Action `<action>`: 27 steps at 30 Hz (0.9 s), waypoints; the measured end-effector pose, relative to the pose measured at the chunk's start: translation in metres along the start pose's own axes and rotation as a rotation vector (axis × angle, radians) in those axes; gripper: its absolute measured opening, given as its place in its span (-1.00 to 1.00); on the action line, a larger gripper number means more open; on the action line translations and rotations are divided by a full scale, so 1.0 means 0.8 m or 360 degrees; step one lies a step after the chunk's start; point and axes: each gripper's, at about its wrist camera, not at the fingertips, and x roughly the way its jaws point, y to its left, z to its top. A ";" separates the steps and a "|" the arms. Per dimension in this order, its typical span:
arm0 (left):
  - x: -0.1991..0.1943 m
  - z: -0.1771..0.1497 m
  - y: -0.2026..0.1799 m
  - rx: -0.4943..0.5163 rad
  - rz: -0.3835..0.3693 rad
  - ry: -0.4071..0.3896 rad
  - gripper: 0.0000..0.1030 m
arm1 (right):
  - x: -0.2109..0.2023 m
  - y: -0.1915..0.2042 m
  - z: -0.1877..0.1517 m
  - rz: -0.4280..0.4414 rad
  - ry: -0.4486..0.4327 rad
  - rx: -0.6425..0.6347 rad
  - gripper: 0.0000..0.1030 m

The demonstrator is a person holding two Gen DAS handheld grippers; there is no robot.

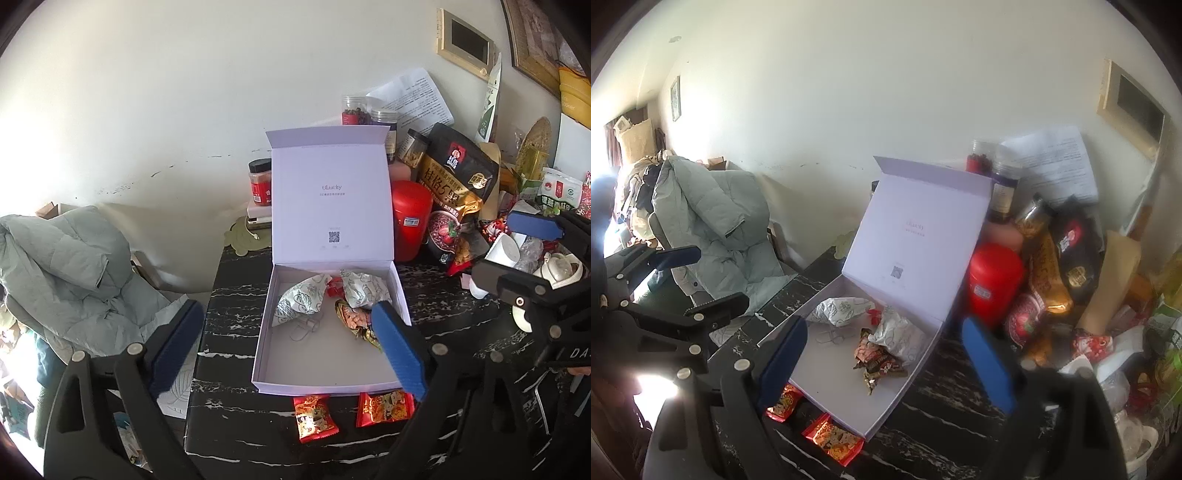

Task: Organize objects
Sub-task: 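Withdraw both grippers from the box toward the red snack packets on the table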

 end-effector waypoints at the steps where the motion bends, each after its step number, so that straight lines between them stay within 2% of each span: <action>1: -0.005 -0.001 -0.001 0.0002 0.0005 -0.0005 0.85 | -0.005 0.001 -0.002 0.0000 -0.0006 -0.0001 0.71; 7: -0.033 -0.015 -0.008 0.0000 0.0039 -0.0034 0.94 | -0.034 0.005 -0.016 -0.0018 -0.0030 -0.0004 0.82; 18: -0.035 -0.067 -0.022 -0.0012 -0.0001 0.0111 0.94 | -0.041 0.006 -0.064 -0.0026 0.0040 0.0024 0.82; 27: -0.036 -0.103 -0.025 -0.0055 -0.0034 0.0144 0.94 | -0.041 0.011 -0.102 -0.0045 0.0095 0.0031 0.82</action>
